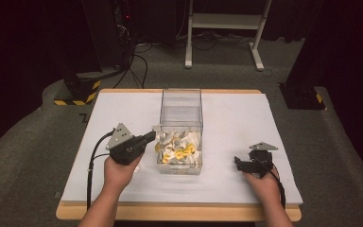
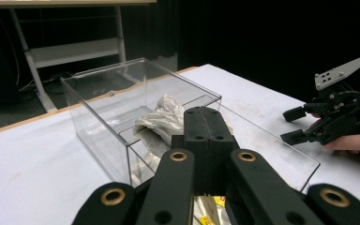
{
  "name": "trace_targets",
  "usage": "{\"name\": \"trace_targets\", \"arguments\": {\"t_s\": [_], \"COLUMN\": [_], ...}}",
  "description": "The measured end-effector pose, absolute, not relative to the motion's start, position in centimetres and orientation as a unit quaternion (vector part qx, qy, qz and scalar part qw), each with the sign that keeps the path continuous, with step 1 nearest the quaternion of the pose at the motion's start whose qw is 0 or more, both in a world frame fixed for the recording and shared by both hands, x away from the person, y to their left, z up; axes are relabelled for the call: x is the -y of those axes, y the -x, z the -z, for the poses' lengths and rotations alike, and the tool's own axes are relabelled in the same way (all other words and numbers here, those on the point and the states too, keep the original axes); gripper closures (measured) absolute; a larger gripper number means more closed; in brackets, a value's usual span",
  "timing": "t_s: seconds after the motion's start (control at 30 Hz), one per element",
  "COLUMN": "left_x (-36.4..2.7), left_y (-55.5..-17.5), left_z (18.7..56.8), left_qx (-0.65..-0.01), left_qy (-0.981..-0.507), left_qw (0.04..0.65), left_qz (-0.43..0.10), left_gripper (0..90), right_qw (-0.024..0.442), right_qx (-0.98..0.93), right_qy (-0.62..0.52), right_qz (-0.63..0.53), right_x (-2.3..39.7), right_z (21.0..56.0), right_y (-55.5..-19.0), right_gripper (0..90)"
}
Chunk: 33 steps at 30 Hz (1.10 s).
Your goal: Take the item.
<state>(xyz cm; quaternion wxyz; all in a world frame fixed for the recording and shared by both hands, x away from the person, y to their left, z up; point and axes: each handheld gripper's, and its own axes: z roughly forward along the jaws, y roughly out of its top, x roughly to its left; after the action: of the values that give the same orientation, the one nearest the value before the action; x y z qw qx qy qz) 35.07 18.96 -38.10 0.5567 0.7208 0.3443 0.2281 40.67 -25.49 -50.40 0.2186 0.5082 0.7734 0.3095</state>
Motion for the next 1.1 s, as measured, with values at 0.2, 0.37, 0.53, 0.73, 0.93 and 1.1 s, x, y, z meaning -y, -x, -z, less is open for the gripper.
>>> {"name": "trace_targets", "arguments": {"t_s": [0.2, 0.37, 0.53, 0.73, 0.93, 1.1], "left_x": [-19.8, -20.6, -21.6, -22.5, -23.3, -23.8], "left_y": [-34.7, -34.4, -34.1, -33.9, -33.6, -33.4], "left_z": [38.0, 37.9, 38.0, 38.1, 38.2, 38.2], "left_qx": [-0.348, -0.350, -0.358, -0.363, -0.368, -0.373], "left_qy": [-0.718, -0.718, -0.709, -0.706, -0.703, -0.700], "left_qw": [0.556, 0.552, 0.557, 0.555, 0.554, 0.553], "left_qz": [-0.232, -0.240, -0.242, -0.247, -0.252, -0.255], "left_gripper": [90.0, 90.0, 90.0, 90.0, 90.0, 90.0], "right_qw": [0.218, 0.218, 0.219, 0.219, 0.219, 0.219], "right_qx": [-0.773, -0.773, -0.773, -0.773, -0.773, -0.773], "right_qy": [-0.508, -0.509, -0.508, -0.508, -0.508, -0.509], "right_qz": [-0.309, -0.309, -0.309, -0.309, -0.309, -0.309], "right_x": [25.5, 25.5, 25.5, 25.5, 25.5, 25.5], "right_z": [50.4, 50.4, 50.4, 50.4, 50.4, 50.4], "right_y": [-40.7, -40.7, -40.7, -40.7, -40.7, -40.7], "right_gripper": [11.7, 11.8, 11.8, 11.8, 11.8, 11.8]}}
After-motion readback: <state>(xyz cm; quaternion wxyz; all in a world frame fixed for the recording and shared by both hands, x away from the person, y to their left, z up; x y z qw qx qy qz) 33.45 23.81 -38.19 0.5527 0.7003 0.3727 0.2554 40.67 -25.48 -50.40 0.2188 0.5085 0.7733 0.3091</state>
